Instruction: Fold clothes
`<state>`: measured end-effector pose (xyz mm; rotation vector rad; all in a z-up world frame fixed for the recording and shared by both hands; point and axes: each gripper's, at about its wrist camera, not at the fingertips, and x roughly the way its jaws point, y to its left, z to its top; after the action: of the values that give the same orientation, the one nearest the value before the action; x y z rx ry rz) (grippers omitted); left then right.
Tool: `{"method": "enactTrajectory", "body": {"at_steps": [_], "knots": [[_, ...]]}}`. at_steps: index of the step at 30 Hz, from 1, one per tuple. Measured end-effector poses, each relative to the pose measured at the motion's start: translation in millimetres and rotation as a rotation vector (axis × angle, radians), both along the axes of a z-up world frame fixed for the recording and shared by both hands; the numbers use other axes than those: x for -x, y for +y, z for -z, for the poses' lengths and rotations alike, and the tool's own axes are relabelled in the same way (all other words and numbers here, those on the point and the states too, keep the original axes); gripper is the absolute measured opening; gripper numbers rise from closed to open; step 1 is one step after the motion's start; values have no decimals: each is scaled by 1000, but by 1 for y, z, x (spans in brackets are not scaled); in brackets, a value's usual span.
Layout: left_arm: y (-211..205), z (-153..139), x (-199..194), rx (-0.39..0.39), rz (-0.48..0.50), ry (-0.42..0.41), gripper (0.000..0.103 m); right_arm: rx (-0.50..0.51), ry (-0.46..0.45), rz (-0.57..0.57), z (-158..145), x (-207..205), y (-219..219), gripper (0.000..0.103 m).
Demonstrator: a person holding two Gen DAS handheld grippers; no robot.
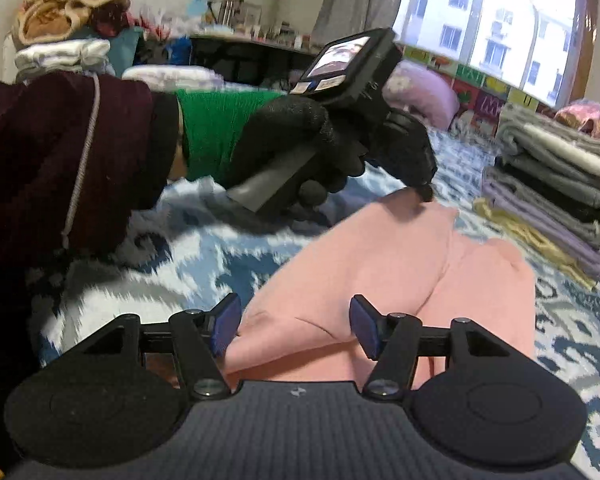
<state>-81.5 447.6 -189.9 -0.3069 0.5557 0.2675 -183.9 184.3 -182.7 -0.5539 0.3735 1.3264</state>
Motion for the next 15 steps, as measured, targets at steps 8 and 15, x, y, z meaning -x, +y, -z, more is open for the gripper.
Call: {"method": "enactTrajectory", "body": {"at_steps": [8, 15], "knots": [[2, -17, 15, 10, -25, -40, 25, -84, 68, -30, -12, -1, -17, 60], [-28, -29, 40, -42, 67, -27, 26, -23, 86, -92, -1, -1, -14, 57]]}}
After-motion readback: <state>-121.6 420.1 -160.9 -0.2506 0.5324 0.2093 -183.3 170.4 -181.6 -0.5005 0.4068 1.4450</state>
